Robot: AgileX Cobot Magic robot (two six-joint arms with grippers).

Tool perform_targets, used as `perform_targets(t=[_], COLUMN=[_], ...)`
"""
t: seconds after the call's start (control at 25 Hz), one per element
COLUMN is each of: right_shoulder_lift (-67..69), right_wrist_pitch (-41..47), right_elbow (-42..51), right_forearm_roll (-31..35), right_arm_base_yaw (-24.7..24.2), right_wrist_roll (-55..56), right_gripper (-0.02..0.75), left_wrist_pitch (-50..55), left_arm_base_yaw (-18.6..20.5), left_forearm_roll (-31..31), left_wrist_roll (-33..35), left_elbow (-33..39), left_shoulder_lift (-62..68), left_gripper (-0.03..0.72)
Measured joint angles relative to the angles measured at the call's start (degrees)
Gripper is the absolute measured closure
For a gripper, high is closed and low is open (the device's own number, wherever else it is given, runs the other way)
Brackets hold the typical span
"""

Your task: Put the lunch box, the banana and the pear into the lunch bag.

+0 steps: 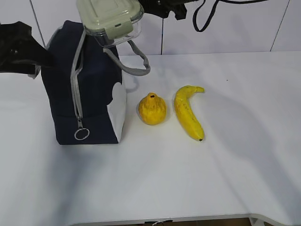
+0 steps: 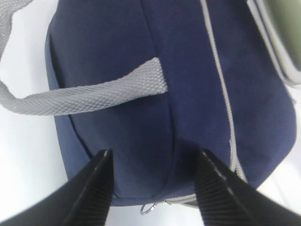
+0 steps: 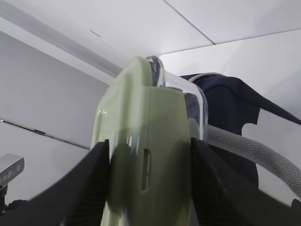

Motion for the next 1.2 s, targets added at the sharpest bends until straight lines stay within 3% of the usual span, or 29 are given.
perform_targets(t=[0.48,0.84,1.2], right_shoulder_lift=[0.2,0.3,1.7], right_wrist_pitch=[-2.1,-4.5,-7.8], right_elbow=[-2.9,-3.1,-3.1], right_forearm_roll=[2.3,2.5,-4.9], right_arm_base_yaw=[0.3,3.1,6.0], right_wrist_roll=[0.3,0.5,1.2], right_gripper=[0.328,0.328,0.329], left_wrist_pitch=[-0.6,-1.0,-1.0], left_arm_base_yaw=[0.0,0.0,0.0], left_forearm_roll=[-3.1,-3.4,-4.3], left_wrist_roll=[1.8,1.9,1.9], left_elbow=[-0.1,-0.1,-0.1], left_shoulder_lift=[2.2,2.2,2.2], left_gripper=[0.376,0.683,0.694])
